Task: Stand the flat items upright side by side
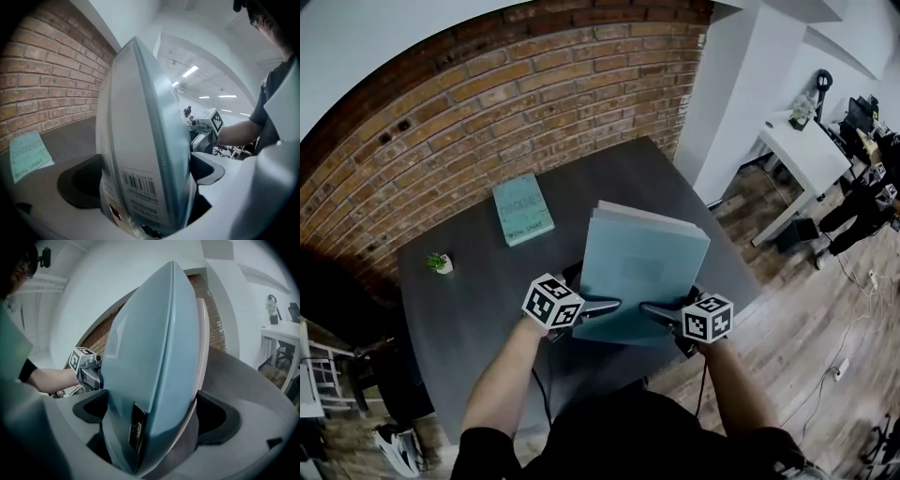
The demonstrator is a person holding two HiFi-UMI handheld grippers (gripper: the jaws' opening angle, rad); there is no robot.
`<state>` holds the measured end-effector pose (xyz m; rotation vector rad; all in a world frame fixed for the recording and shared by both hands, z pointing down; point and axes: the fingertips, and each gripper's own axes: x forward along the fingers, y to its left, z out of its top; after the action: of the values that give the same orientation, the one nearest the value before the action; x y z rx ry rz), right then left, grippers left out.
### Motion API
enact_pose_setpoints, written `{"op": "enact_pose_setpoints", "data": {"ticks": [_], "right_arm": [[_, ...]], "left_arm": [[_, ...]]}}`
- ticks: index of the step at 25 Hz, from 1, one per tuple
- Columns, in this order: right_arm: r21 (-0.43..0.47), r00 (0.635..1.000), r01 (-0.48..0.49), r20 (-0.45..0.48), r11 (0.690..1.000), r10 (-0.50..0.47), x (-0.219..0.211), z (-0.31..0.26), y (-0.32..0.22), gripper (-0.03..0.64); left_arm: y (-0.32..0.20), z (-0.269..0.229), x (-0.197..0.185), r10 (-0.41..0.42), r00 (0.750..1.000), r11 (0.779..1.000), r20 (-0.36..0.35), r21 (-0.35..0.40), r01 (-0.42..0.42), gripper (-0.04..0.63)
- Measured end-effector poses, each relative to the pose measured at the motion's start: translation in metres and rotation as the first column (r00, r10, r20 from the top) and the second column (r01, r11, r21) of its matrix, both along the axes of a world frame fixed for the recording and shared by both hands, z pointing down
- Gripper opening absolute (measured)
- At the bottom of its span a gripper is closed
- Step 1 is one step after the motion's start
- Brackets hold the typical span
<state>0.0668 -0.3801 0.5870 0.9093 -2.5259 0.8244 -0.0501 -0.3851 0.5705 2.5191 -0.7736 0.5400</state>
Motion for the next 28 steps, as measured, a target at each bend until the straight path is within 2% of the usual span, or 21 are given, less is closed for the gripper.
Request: {"op": "enact_pose_setpoints", "data": {"ticks": [8,14,18,20,28], "right_arm": [[0.152,0.994,0.065,-0.1,0.986,-0.05,0.009,-0.006,-0.017,0.589],[0.261,0.967,0.132,-0.247,0.956,-0.066,0.013,-0.004,-0.024,0.589],[0.315,0.945,0.178,-0.319,0.932,-0.073,0.011,-0.003,-0.02,0.589],[0.327,0.943,0.191,-0.323,0.926,-0.08,0.011,-0.002,-0.016,0.588],[0.326,0.96,0.205,-0.252,0.923,-0.124,0.017,-0.015,-0.012,0.588]], "left_arm": [[-0.013,-0.004,0.008,-0.048,0.998,0.996,0.032,0.08,0.045,0.581],[-0.013,0.007,0.009,-0.065,0.991,0.993,0.119,0.109,0.052,0.581],[-0.006,0.025,0.006,-0.051,0.974,0.994,0.221,0.106,0.028,0.581],[-0.001,0.031,0.005,-0.05,0.965,0.992,0.259,0.121,0.019,0.581],[0.007,0.028,0.004,-0.065,0.964,0.991,0.257,0.132,0.031,0.581]]}}
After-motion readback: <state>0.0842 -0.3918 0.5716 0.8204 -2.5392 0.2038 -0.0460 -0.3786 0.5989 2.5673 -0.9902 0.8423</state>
